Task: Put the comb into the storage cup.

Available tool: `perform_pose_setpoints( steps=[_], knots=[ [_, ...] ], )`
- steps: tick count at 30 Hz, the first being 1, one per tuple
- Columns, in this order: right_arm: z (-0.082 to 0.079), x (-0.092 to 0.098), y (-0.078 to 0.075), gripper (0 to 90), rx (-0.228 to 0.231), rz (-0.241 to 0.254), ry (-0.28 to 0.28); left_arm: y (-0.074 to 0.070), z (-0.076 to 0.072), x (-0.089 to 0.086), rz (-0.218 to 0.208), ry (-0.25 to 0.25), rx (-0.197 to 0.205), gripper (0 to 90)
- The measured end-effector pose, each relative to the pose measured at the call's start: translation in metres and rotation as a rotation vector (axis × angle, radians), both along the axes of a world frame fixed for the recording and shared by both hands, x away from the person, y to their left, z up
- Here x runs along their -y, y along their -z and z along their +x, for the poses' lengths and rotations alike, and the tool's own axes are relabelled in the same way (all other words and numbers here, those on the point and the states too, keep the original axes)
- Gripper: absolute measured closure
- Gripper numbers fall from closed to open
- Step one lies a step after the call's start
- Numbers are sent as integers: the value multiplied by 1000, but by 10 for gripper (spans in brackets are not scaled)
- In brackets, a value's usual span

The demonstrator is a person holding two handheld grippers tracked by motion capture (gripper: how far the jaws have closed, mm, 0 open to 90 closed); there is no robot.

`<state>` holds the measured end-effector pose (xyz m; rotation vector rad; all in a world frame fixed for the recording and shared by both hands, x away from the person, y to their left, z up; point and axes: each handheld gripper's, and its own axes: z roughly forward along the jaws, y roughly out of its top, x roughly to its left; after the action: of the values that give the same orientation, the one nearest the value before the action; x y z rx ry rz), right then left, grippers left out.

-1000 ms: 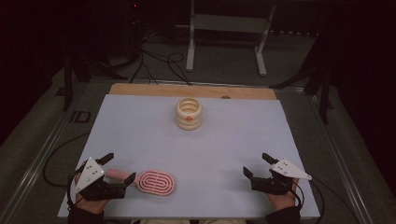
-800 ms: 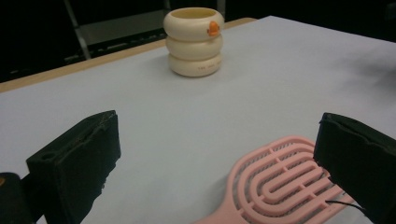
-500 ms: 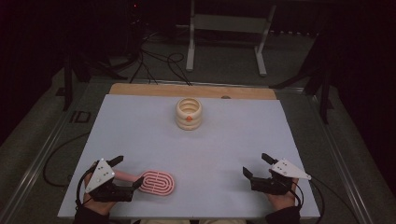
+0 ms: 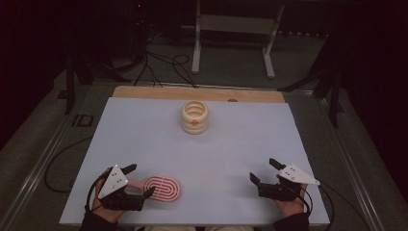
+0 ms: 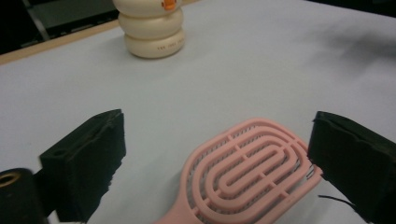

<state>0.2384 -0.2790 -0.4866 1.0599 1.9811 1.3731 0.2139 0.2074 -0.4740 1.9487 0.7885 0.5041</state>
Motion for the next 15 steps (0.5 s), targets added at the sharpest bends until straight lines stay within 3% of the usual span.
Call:
perform_pose_setpoints(
  steps=[6, 7, 8, 9, 10, 12, 13, 14, 15],
  knots=[
    [0, 0, 0, 86, -1, -3, 0, 2, -1, 3, -8, 53, -39, 189],
    [-1, 0, 0, 86, 0, -2, 0, 2, -1, 4, -23, 86, -49, 255],
    [-1, 0, 0, 86, 0, -2, 0, 2, -1, 4, -23, 86, -49, 354],
    [0, 0, 0, 86, 0, -3, 2, 3, -1, 5, -28, 115, -60, 354],
    [0, 0, 0, 86, -1, -5, 1, 4, -1, 6, -29, 132, -67, 475],
    [0, 0, 0, 86, -2, -5, 0, 4, -1, 6, -29, 132, -67, 512],
    [0, 0, 0, 87, -2, -5, 0, 6, -1, 9, -21, 203, -91, 512],
    [0, -1, 1, 88, -5, -12, -3, 7, -1, 11, -10, 229, -99, 630],
    [0, -1, 1, 88, -6, -11, -3, 8, -2, 13, -4, 249, -110, 662]
  ],
)
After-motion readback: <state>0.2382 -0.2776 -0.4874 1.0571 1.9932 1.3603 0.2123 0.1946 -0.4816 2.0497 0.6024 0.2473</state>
